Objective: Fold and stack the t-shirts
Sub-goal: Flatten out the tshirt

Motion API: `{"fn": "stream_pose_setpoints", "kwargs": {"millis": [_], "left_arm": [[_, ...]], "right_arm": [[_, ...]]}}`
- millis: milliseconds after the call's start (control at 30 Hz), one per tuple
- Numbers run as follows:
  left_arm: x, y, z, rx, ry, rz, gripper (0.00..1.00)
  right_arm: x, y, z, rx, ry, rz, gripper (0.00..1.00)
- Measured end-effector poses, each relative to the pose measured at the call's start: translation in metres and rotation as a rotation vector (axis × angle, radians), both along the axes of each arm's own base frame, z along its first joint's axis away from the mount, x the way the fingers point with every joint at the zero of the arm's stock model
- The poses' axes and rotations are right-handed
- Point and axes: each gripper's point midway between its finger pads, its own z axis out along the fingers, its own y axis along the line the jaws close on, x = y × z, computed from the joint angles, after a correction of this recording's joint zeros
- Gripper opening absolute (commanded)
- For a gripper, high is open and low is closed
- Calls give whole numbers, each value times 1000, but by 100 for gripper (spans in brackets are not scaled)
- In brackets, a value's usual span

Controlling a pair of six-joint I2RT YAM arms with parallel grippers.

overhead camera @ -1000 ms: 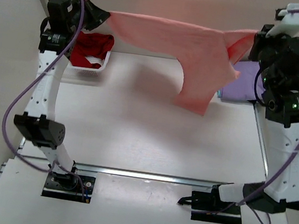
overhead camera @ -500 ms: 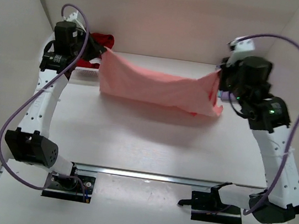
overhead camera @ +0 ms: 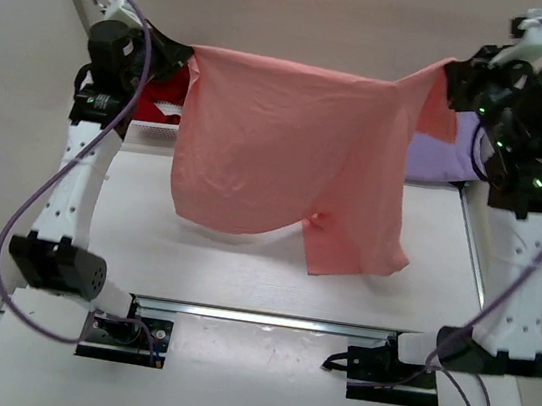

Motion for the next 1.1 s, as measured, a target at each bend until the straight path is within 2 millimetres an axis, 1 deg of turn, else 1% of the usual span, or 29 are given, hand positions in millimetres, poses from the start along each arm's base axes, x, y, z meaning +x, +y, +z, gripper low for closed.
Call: {"fn": "stream_pose_setpoints", "kwargs": {"millis": [67, 133, 167, 233, 267, 300, 333, 367, 400, 467, 500, 533, 567, 600, 633, 667, 700, 733, 767, 800, 833, 867, 900, 933, 967, 1000, 1033, 1067, 1100], "left_arm": [[26, -5, -35, -6, 83, -6, 0], [50, -9, -79, -14, 181, -13, 0], [60, -10, -100, -16, 230, -18, 0], [77, -15, -140, -24, 316, -35, 0], [84, -18, -156, -31, 354, -51, 0], [93, -20, -167, -38, 384, -67, 0], [103, -23, -172, -47, 404, -84, 0], [116, -26, -170, -58, 409, -108, 0], [132, -30, -160, -64, 385, -130, 0], [157, -33, -122, -63, 278, -157, 0], [160, -33, -100, -58, 221, -160, 0], [158, -32, -83, -54, 180, -160, 0], [149, -30, -58, -52, 122, -158, 0], [142, -28, -42, -51, 86, -157, 0], [127, -24, -21, -53, 27, -149, 0], [110, -21, -9, -60, 8, -144, 0], [87, -17, 9, -61, -45, -136, 0], [67, -15, 17, -62, -69, -130, 0], [44, -11, 26, -59, -99, -121, 0], [26, -10, 27, -56, -111, -120, 0], [12, -12, 23, -55, -111, -124, 0], [2, -14, 14, -54, -102, -129, 0], [-8, -17, -3, -54, -81, -134, 0], [-16, -19, -28, -56, -27, -140, 0], [-19, -21, -53, -58, 18, -147, 0], [-23, -23, -86, -62, 82, -150, 0], [-27, -23, -129, -68, 178, -147, 0], [-34, -22, -179, -77, 298, -139, 0], [-43, -20, -224, -85, 414, -128, 0]], "right_arm": [[28, 10, -34, 16, 97, 43, 1], [60, 17, -77, 29, 218, 66, 0], [80, 20, -112, 32, 314, 69, 0], [101, 22, -156, 36, 435, 67, 0], [110, 22, -179, 47, 505, 68, 0], [115, 21, -196, 57, 560, 67, 0], [119, 19, -207, 62, 608, 60, 0], [124, 17, -209, 58, 634, 47, 0], [131, 13, -200, 40, 616, 26, 0], [138, 13, -164, -21, 502, 2, 0], [133, 22, -138, -60, 419, 7, 0], [124, 31, -112, -87, 337, 14, 0], [112, 42, -89, -104, 259, 30, 0], [96, 51, -69, -112, 199, 49, 0], [73, 61, -46, -111, 124, 80, 0], [50, 63, -24, -106, 55, 98, 0], [33, 59, -7, -101, 1, 94, 0], [15, 47, 9, -92, -50, 69, 0], [9, 41, 14, -88, -66, 52, 0], [-1, 33, 20, -82, -83, 29, 0], [-9, 28, 20, -74, -92, 17, 0], [-13, 29, 17, -70, -93, 21, 1], [-14, 36, -2, -63, -54, 43, 0], [-14, 42, -24, -64, -7, 64, 0], [-11, 49, -54, -62, 60, 84, 0], [-9, 55, -80, -67, 121, 100, 0], [-12, 62, -122, -70, 225, 122, 0], [-14, 71, -163, -75, 333, 145, 0], [-19, 79, -209, -84, 456, 167, 0]]}}
